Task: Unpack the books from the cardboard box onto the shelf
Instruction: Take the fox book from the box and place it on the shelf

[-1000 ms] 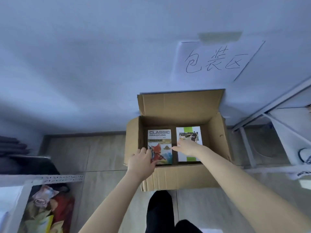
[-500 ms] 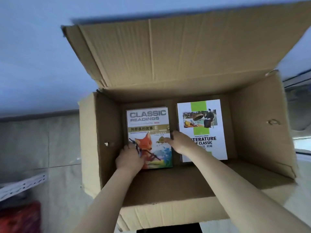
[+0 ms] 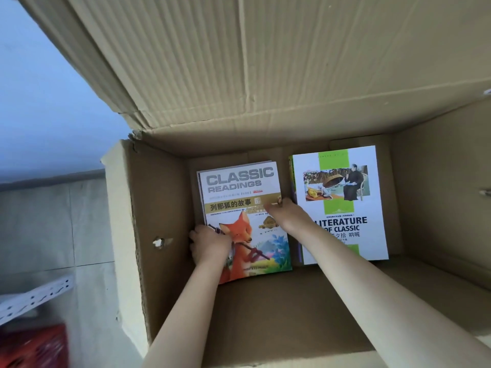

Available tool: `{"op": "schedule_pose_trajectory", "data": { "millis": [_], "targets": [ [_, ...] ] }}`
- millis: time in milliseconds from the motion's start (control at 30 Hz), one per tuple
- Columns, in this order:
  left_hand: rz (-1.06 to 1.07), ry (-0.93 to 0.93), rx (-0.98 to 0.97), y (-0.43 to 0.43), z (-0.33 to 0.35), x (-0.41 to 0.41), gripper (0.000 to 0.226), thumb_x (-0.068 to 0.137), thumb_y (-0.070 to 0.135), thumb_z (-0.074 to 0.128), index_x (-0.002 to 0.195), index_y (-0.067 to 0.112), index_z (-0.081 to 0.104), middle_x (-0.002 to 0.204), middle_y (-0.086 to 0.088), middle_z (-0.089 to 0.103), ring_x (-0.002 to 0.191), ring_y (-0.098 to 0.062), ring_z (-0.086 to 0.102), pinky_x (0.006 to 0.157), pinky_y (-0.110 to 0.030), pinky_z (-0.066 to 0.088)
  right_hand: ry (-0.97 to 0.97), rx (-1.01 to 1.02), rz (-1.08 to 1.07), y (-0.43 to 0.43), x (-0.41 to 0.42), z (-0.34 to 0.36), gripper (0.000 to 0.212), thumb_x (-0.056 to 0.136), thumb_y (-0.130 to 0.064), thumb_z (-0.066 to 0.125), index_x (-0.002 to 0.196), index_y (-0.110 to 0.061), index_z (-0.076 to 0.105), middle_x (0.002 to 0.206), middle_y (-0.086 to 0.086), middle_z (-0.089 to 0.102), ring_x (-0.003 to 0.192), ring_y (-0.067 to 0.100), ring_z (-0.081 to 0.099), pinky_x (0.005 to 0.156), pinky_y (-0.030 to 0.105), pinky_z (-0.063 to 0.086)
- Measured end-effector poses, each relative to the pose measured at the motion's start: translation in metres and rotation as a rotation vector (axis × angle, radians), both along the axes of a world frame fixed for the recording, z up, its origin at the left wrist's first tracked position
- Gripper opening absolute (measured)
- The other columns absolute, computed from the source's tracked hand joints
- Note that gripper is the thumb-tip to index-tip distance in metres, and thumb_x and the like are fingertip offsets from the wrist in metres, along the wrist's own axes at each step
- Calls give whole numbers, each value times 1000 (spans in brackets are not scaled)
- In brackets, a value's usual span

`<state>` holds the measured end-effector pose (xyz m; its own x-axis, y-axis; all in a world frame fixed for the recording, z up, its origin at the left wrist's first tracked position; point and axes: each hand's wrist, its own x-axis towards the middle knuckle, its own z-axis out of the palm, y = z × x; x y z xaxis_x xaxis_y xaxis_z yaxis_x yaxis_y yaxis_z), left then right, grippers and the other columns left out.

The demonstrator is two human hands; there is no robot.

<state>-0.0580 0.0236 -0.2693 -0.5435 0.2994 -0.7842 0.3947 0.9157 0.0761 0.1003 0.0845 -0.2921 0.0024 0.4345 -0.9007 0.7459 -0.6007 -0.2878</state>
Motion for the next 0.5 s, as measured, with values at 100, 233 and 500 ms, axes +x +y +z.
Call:
{"op": "schedule_pose_trajectory", "data": {
  "millis": [100, 233, 500],
  "targets": [
    [221, -114, 27, -4, 8, -5, 41, 79, 21, 72, 111, 0, 57, 121, -20, 57, 107, -38, 58, 93, -46, 49, 29, -68, -111, 5, 0, 1, 76, 89, -57, 44, 146, -10, 23, 140, 6, 46, 117, 25, 49, 84, 31, 37],
    [679, -301, 143, -17, 33, -10, 16, 73, 4, 77, 81, 6, 63, 99, -21, 70, 70, -27, 66, 62, -31, 51, 71, -122, -202, 8, -1, 6, 72, 89, -57, 46, 144, -13, 33, 145, 6, 42, 129, 27, 44, 99, 36, 37],
    [701, -525, 259, -36, 79, -13, 53, 79, -3, 69, 127, 12, 54, 109, -17, 69, 86, -33, 68, 68, -41, 56, 172, -40, -290, 3, 7, 49, 66, 83, -51, 61, 133, -10, 49, 140, 9, 50, 126, 30, 48, 96, 34, 39]
  ]
}}
